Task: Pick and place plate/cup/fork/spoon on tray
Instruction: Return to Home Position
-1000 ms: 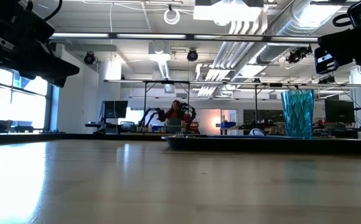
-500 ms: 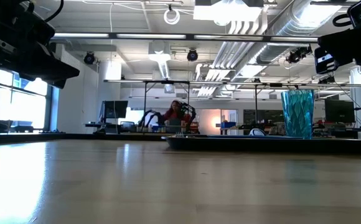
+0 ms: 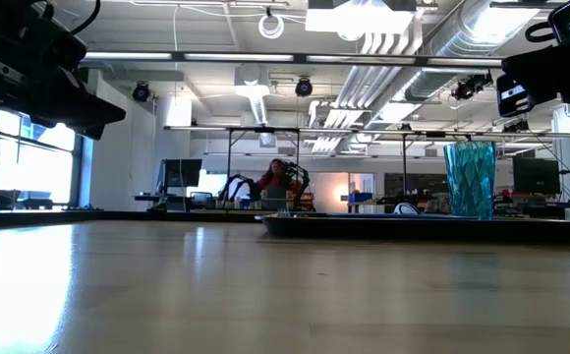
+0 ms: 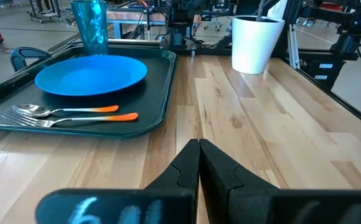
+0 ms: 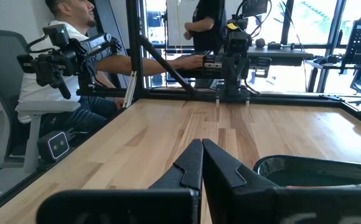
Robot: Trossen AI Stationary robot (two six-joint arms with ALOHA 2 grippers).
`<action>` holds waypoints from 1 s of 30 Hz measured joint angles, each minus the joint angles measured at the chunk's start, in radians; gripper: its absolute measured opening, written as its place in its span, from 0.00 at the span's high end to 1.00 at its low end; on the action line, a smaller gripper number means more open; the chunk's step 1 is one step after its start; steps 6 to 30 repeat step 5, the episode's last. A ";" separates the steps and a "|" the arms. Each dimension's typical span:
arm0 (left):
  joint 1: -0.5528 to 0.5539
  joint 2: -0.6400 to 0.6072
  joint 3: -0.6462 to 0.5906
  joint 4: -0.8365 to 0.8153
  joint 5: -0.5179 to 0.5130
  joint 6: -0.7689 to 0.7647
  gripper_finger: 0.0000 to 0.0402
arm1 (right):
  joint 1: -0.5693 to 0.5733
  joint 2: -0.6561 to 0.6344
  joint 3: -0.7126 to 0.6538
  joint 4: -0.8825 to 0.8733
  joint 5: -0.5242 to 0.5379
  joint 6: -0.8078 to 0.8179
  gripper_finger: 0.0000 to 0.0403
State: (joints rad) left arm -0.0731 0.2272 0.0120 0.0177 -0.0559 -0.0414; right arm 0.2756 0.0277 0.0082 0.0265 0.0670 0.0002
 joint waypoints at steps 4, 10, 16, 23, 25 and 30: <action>0.000 0.000 0.000 0.000 0.000 0.000 1.00 | 0.000 0.000 0.000 0.000 0.000 0.000 1.00; 0.000 0.000 0.000 0.000 0.000 0.000 1.00 | 0.000 0.000 0.000 0.000 0.000 0.000 1.00; 0.000 0.000 0.000 0.000 0.000 0.000 1.00 | 0.000 0.000 0.000 0.000 0.000 0.000 1.00; 0.000 0.000 0.000 0.000 0.000 0.000 1.00 | 0.000 0.000 0.000 0.000 0.000 0.000 1.00; 0.000 0.000 0.000 0.000 0.000 0.000 1.00 | 0.000 0.000 0.000 0.000 0.000 0.000 1.00; 0.000 0.000 0.000 0.000 0.000 0.000 1.00 | 0.000 0.000 0.000 0.000 0.000 0.000 1.00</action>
